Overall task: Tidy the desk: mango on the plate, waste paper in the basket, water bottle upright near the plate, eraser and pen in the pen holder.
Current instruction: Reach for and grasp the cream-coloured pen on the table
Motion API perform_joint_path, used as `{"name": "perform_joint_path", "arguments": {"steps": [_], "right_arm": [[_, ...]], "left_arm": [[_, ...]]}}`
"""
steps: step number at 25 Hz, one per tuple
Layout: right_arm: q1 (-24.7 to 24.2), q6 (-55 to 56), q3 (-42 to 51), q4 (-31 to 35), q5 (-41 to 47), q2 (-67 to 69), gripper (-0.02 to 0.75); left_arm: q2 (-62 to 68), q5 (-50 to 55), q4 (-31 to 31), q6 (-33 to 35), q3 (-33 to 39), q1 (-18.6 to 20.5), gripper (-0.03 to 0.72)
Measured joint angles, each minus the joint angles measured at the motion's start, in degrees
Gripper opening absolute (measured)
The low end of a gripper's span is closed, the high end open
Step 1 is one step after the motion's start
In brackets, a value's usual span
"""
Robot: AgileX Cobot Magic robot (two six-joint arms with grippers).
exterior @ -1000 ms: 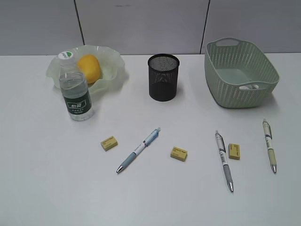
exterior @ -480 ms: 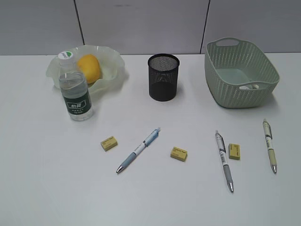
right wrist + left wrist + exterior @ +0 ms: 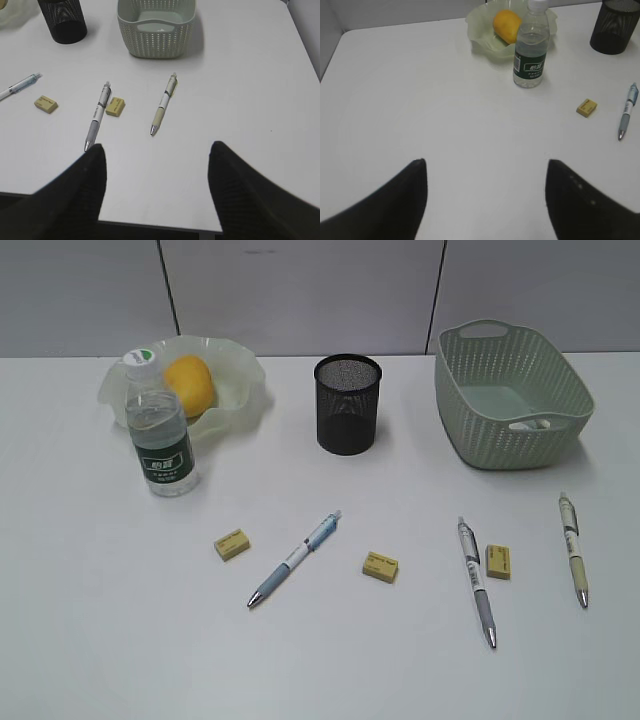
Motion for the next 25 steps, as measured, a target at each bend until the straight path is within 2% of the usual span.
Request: {"name": "perform_joint_path", "arguments": {"steps": [9, 20, 25], "right_arm": [[0.00, 0.00, 0.00, 0.00, 0.00, 0.00, 0.510], [0.00, 0.12, -0.13, 0.02, 0.00, 0.32, 0.510], [0.00, 5.25, -2.25, 0.07, 0.58, 9.00, 0.510]], "left_arm": [[0.00, -0.06, 0.00, 0.00, 0.00, 0.00, 0.577], [0.00, -0.12, -0.12, 0.00, 0.00, 0.00, 0.527], [0.00, -0.12, -0.12, 0.00, 0.04, -0.05, 0.508]]}}
